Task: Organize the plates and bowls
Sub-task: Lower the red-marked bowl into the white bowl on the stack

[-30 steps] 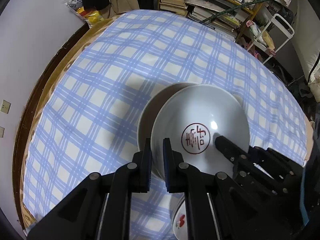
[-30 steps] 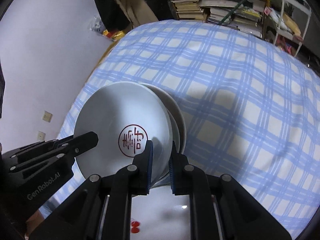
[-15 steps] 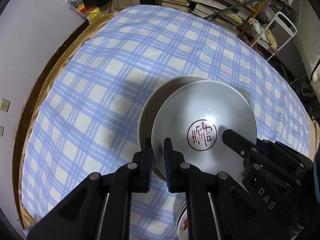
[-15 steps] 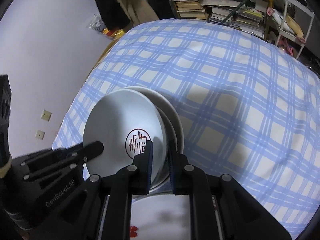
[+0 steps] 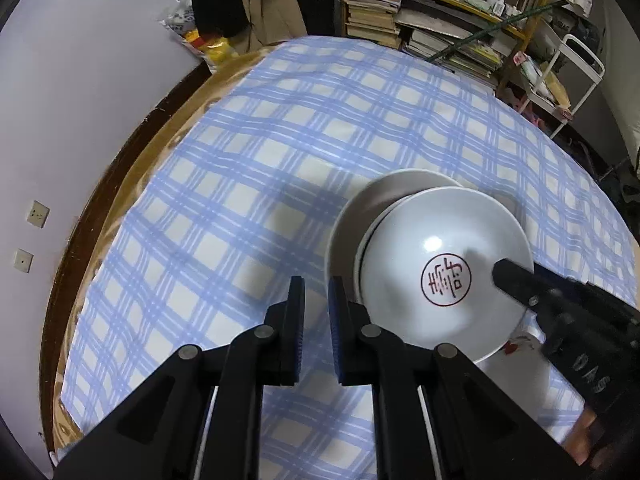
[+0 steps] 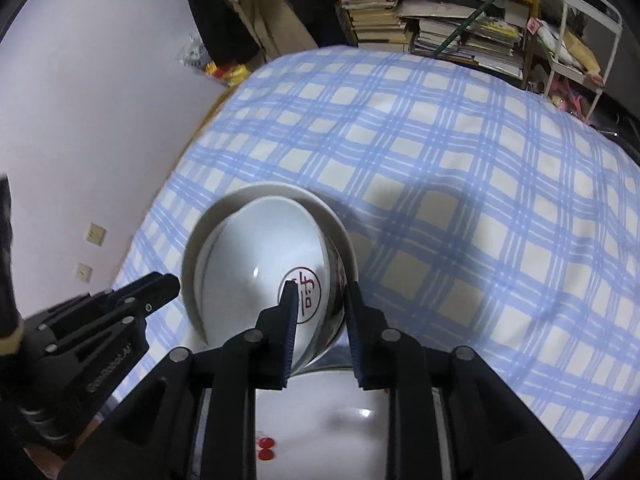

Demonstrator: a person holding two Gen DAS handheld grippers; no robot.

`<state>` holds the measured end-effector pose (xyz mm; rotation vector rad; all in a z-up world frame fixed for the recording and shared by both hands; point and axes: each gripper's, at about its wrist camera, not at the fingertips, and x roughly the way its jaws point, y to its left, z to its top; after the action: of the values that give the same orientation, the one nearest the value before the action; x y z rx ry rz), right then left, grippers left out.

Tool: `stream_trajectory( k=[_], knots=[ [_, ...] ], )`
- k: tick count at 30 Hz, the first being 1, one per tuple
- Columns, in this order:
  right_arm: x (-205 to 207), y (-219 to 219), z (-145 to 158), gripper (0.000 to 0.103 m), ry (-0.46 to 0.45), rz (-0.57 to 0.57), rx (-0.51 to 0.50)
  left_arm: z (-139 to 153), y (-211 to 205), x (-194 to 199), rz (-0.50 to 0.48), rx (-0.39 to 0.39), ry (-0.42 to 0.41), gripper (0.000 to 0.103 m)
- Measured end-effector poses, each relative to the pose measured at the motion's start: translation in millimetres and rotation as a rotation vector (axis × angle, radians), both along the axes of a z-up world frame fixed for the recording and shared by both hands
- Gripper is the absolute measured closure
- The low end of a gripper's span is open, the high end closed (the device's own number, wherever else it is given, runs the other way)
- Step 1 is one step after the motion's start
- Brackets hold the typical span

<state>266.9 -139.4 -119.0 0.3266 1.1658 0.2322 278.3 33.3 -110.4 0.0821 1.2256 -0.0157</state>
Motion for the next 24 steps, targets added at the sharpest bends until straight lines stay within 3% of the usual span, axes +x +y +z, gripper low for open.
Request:
stream_trajectory(
  k=[5, 9, 14, 18, 24],
  knots=[
    [-9, -13, 9, 0.077, -0.05, -0.035, 0.026, -4, 12, -10, 0.045, -0.033, -0.031, 0.089],
    [-12, -28, 10, 0.077, -0.053, -0.069, 0.138, -9, 23, -11, 0.079, -0.034, -0.04, 0.089],
    [-10, -37, 2, 0.077, -0.034, -0.103, 0.091, -12, 31, -8, 0.088, -0.112, -0.039, 0.088],
    [-9, -44, -6, 0.061, -0.012, -0.117, 0.091, -13, 32, -5, 0.098, -0.171, -0.049, 0.087],
    [-6, -50, -17, 0.057, 0.013, -0.12, 0.092, -13, 30, -2, 0.083, -0.185, -0.058, 0.083]
  ],
)
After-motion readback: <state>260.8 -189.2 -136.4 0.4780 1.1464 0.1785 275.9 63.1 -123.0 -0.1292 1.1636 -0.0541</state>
